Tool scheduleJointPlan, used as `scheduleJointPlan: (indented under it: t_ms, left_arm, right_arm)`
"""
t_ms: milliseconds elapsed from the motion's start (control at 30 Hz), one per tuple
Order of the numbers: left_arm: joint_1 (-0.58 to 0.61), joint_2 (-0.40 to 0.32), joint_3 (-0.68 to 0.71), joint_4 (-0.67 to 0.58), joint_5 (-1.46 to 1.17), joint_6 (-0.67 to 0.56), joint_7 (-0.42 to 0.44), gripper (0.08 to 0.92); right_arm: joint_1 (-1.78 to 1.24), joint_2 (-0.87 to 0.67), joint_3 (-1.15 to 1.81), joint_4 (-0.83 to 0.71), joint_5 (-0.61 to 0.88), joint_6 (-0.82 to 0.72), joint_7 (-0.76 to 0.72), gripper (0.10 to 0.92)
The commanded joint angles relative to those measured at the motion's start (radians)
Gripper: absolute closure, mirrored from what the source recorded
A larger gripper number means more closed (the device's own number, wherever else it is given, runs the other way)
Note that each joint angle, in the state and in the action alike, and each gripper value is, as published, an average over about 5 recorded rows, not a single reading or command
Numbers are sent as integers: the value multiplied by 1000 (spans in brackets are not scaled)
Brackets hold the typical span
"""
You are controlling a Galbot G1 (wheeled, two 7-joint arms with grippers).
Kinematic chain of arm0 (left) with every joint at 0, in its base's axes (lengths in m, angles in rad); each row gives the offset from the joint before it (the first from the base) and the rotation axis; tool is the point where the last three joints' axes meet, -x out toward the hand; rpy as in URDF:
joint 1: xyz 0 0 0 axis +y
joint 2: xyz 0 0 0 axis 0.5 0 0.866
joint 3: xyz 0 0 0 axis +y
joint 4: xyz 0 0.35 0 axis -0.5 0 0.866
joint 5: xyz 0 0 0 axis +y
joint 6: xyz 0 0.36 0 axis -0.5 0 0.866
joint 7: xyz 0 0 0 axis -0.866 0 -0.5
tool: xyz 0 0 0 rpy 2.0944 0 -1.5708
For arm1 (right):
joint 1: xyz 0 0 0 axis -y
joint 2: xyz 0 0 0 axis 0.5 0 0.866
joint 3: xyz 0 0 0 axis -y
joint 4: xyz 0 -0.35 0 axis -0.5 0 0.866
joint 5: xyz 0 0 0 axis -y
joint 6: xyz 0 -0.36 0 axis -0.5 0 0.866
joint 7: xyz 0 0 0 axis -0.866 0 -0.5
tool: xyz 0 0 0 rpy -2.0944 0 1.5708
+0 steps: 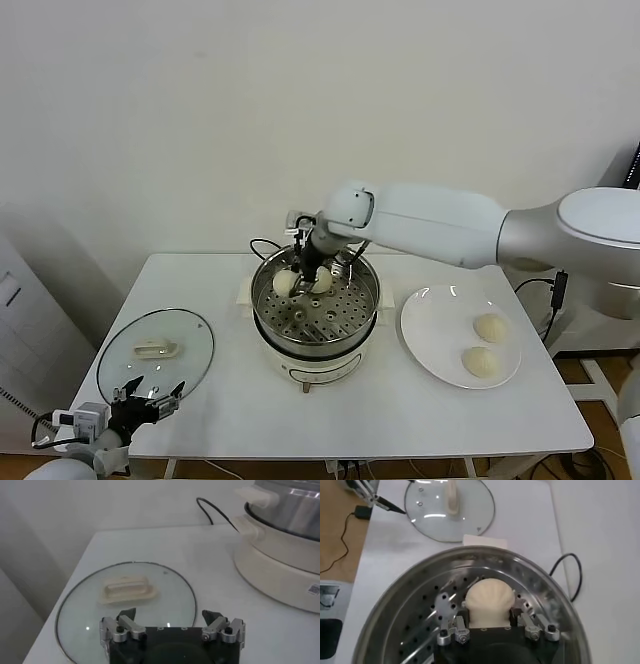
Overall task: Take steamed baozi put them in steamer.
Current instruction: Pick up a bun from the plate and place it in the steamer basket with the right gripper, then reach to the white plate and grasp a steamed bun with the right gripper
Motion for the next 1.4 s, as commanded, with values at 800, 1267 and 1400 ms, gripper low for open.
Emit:
scheduleJointPlan:
  t_ms: [800,1267,1400]
  left_arm:
    - [4,-6,-9,-8,-1,0,0,177]
    - [1,3,-10,-19,-4,1,0,177]
    - [1,4,-11,-23,-4,1,0,177]
  right_arm:
    - [100,-102,3,13,-29,26,-160,204]
    - [317,-558,-219,101,-307,268,-493,203]
    - [257,-636,-191,83,-411,335,-524,203]
